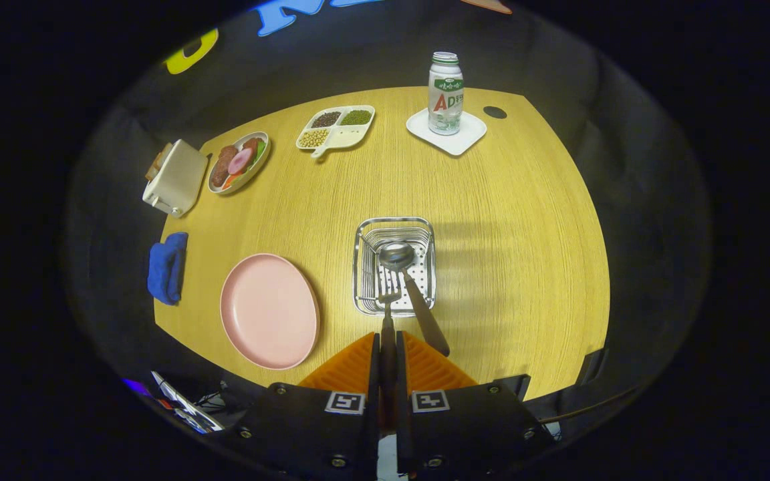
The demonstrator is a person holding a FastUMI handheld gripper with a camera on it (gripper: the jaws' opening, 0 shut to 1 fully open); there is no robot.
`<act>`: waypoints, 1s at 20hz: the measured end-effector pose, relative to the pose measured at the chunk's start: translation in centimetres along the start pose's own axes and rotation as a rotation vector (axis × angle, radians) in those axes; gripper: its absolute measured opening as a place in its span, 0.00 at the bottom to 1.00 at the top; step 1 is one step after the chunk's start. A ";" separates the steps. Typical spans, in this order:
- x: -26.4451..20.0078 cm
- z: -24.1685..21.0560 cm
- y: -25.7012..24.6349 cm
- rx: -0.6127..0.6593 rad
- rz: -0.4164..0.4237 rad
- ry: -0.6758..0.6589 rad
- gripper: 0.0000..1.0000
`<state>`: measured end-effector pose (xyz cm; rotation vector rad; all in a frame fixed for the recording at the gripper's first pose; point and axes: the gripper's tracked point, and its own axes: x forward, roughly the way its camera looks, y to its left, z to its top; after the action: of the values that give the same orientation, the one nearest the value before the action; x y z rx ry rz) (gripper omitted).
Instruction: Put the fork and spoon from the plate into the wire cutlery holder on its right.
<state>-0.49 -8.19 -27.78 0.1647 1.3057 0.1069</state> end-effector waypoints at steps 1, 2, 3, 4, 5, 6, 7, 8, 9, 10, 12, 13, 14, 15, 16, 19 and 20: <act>-0.1 0.0 0.0 0.001 0.001 -0.003 0.11; -0.3 -0.1 0.0 0.002 0.001 -0.007 0.11; -0.6 0.1 0.0 0.001 0.001 -0.017 0.11; -0.9 0.3 0.0 -0.004 0.000 -0.035 0.11; -1.1 0.7 0.3 -0.011 0.009 -0.054 0.11; -1.3 0.7 0.3 -0.016 0.005 -0.063 0.20; -1.5 1.0 0.2 -0.019 0.002 -0.072 0.20; -1.6 1.1 0.4 -0.020 -0.003 -0.082 0.20; -1.8 1.2 0.4 -0.019 -0.003 -0.089 0.20; -1.9 1.2 0.5 -0.017 -0.001 -0.095 0.20; -2.2 1.3 0.5 -0.012 0.001 -0.109 0.20; -2.4 1.5 0.7 -0.009 0.002 -0.125 0.20; -2.7 2.1 0.8 -0.007 0.005 -0.156 0.20; -3.1 2.8 1.1 -0.006 0.010 -0.196 0.20; -3.5 3.4 1.3 -0.005 0.006 -0.236 0.20; -5.2 5.6 2.0 0.005 -0.007 -0.378 0.20; -6.2 6.2 2.1 0.007 -0.020 -0.443 0.20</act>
<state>3.97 -7.60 -19.97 0.1697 0.8663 0.0450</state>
